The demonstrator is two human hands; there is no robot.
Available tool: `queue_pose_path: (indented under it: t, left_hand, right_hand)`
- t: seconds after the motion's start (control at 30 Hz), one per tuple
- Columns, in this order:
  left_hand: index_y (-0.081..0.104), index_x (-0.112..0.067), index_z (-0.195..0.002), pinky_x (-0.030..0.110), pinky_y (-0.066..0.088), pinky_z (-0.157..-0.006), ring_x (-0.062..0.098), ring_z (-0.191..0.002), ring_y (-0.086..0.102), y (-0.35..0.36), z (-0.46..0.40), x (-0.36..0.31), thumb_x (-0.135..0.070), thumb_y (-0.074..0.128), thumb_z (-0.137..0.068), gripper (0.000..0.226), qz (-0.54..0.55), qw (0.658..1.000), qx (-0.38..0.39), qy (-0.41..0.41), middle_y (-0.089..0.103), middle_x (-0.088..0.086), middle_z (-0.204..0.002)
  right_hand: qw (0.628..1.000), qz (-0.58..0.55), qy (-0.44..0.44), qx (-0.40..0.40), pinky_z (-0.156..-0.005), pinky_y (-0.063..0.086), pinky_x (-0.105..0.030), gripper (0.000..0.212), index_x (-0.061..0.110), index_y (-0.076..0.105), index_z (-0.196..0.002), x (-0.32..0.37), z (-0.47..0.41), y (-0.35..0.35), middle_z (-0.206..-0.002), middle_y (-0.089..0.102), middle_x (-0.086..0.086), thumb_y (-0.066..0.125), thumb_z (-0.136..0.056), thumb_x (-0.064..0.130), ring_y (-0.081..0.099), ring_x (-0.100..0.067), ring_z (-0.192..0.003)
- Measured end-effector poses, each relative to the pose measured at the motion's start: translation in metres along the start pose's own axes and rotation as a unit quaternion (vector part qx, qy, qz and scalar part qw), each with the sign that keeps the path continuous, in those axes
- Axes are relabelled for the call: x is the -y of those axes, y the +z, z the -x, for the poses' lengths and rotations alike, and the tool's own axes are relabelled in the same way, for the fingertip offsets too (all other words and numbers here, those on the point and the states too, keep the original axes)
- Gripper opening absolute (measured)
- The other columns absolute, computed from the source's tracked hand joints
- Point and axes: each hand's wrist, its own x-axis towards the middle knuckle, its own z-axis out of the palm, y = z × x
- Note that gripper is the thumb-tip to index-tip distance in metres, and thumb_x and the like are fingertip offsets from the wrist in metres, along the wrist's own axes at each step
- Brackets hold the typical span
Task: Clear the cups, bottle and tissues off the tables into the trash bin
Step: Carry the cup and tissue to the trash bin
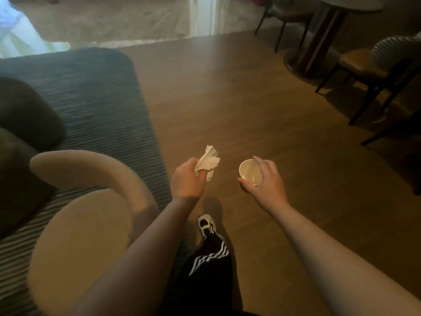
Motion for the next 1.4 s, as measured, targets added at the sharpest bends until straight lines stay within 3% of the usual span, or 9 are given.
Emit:
queue_pose_path:
  t: [0.17, 0.23, 0.3, 0.5, 1.0, 1.2, 1.4]
  left_hand:
    - [0.064, -0.021, -0.098, 0.035, 0.051, -0.057, 0.013, -0.068, 0.059, 0.01, -0.16, 0.012, -0.028, 0.058, -0.09, 0.012, 0.002, 0.999, -0.043, -0.011, 0.065, -0.006, -0.081]
    - [0.062, -0.023, -0.089, 0.028, 0.046, -0.052, 0.01, -0.062, 0.056, 0.0, -0.218, 0.016, -0.026, 0.06, -0.088, 0.004, -0.013, 0.997, -0.062, -0.034, 0.062, -0.007, -0.075]
    - [0.058, -0.023, -0.08, 0.028, 0.044, -0.051, 0.011, -0.06, 0.054, -0.01, -0.272, 0.02, -0.028, 0.06, -0.088, 0.01, -0.009, 0.995, -0.071, -0.062, 0.058, -0.007, -0.069]
    - [0.059, -0.021, -0.077, 0.028, 0.037, -0.051, 0.013, -0.06, 0.053, -0.04, -0.407, 0.045, -0.026, 0.058, -0.088, 0.012, 0.002, 0.988, -0.103, -0.117, 0.056, -0.007, -0.066]
    - [0.064, -0.016, -0.089, 0.039, 0.049, -0.064, 0.02, -0.072, 0.06, -0.125, -0.803, 0.171, -0.025, 0.057, -0.091, 0.011, -0.034, 0.946, -0.205, -0.25, 0.064, 0.0, -0.078]
    - [0.064, -0.017, -0.087, 0.029, 0.042, -0.056, 0.012, -0.065, 0.056, -0.167, -0.918, 0.193, -0.025, 0.057, -0.092, 0.012, -0.015, 0.935, -0.224, -0.273, 0.062, -0.002, -0.074]
    - [0.063, -0.019, -0.086, 0.027, 0.04, -0.054, 0.012, -0.064, 0.056, -0.198, -1.018, 0.229, -0.025, 0.056, -0.092, 0.011, -0.009, 0.932, -0.233, -0.278, 0.062, -0.004, -0.073]
  right_hand:
    - [0.998, 0.007, -0.034, 0.052, -0.09, 0.043, -0.03, 0.073, 0.02, 0.041, -0.139, 0.028, -0.174, 0.035, -0.133, 0.042, 0.0, 0.072, -0.077, 0.045, 0.046, -0.018, -0.116]
    - [0.997, 0.005, -0.048, 0.066, -0.088, 0.039, -0.026, 0.072, 0.02, 0.042, -0.138, 0.047, -0.24, 0.044, -0.131, 0.043, -0.001, 0.073, -0.077, 0.043, 0.046, -0.017, -0.114]
    - [0.996, -0.003, -0.062, 0.071, -0.089, 0.036, -0.024, 0.071, 0.018, 0.044, -0.137, 0.067, -0.302, 0.053, -0.129, 0.045, -0.002, 0.074, -0.076, 0.04, 0.046, -0.018, -0.114]
    - [0.989, -0.022, -0.102, 0.106, -0.09, 0.035, -0.024, 0.071, 0.017, 0.044, -0.137, 0.124, -0.456, 0.105, -0.131, 0.044, -0.003, 0.074, -0.076, 0.039, 0.045, -0.017, -0.114]
    - [0.945, -0.052, -0.24, 0.216, -0.086, 0.04, -0.026, 0.072, 0.02, 0.039, -0.14, 0.304, -0.881, 0.32, -0.132, 0.043, 0.0, 0.07, -0.079, 0.044, 0.044, -0.013, -0.111]
    - [0.936, -0.062, -0.263, 0.226, -0.069, 0.034, -0.014, 0.074, 0.026, 0.037, -0.139, 0.378, -0.997, 0.359, -0.13, 0.042, 0.008, 0.068, -0.077, 0.051, 0.041, -0.004, -0.101]
    - [0.935, -0.069, -0.267, 0.224, -0.079, 0.038, -0.023, 0.073, 0.027, 0.039, -0.139, 0.43, -1.086, 0.399, -0.13, 0.043, 0.007, 0.069, -0.077, 0.05, 0.04, -0.004, -0.103]
